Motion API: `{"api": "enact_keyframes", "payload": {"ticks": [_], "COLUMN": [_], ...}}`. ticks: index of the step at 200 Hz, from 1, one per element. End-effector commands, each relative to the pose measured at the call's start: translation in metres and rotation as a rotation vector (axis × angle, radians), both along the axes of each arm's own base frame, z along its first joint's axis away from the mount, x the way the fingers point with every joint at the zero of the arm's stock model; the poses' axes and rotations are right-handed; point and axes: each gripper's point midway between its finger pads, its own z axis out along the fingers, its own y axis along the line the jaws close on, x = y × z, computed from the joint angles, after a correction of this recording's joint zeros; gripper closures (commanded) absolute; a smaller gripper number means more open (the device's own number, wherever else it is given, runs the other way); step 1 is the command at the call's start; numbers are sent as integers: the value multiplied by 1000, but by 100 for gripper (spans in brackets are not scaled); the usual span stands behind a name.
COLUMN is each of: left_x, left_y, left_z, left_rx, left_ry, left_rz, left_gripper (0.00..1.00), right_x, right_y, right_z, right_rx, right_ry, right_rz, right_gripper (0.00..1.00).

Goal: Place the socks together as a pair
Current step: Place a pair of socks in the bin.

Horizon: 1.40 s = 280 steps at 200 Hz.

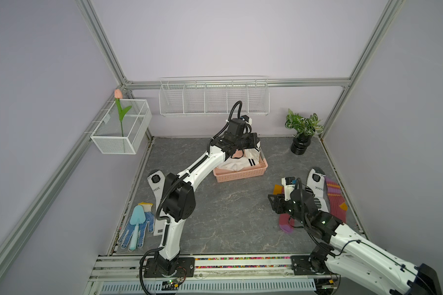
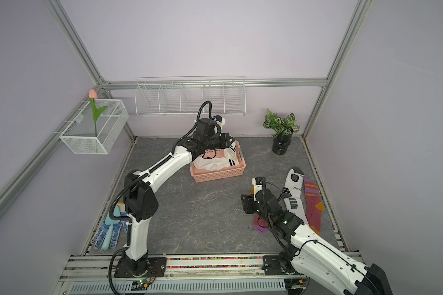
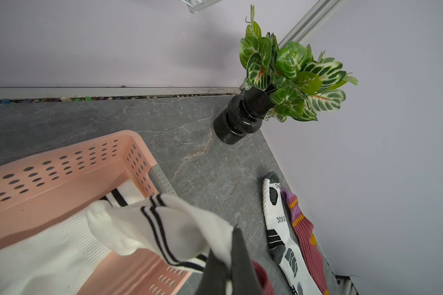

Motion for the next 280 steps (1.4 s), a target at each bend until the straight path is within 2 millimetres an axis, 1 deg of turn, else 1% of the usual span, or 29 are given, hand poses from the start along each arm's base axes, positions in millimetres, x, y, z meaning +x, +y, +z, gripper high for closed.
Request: {"api": "enact_keyframes", "payload": {"ticks": [1,31,51,70,91,102,123,157,189,230,280], "left_x": [3,14,24,33,43,45,42,29,27,18,27], "left_y": [-10,-21,-19,-5,19,29,47,73,101,115,135], "left_z": [-3,-13,-23,-38,-61,-68,-79,-100,-112,-135,-153], "left_rx": [-8,-14,-12,17,40,36,68,138,205,255,313], "left_ry": [-3,-7,4,22,62,78,99,121,140,189,202], "left_rz": [-83,-116,-112,-90,-64,-67,-80,-86,-64,-82,-20], "left_gripper": [100,100,100,100,100,100,100,100,100,100,100], "right_x": [2,2,2,1,0,0,1,5,7,10,11], "right_y": [-2,-4,-5,-6,-8,-8,-7,-5,1,7,9], "right_z": [3,2,1,0,1,1,3,4,3,3,2], "right_rx": [21,23,22,16,17,18,22,23,31,34,32], "right_ry": [-25,-29,-30,-27,-29,-31,-36,-35,-22,-14,-5], "right_rz": [-15,-21,-24,-26,-28,-29,-31,-32,-17,-9,-3], "right_gripper": [47,47,47,47,48,48,48,48,48,48,48]}}
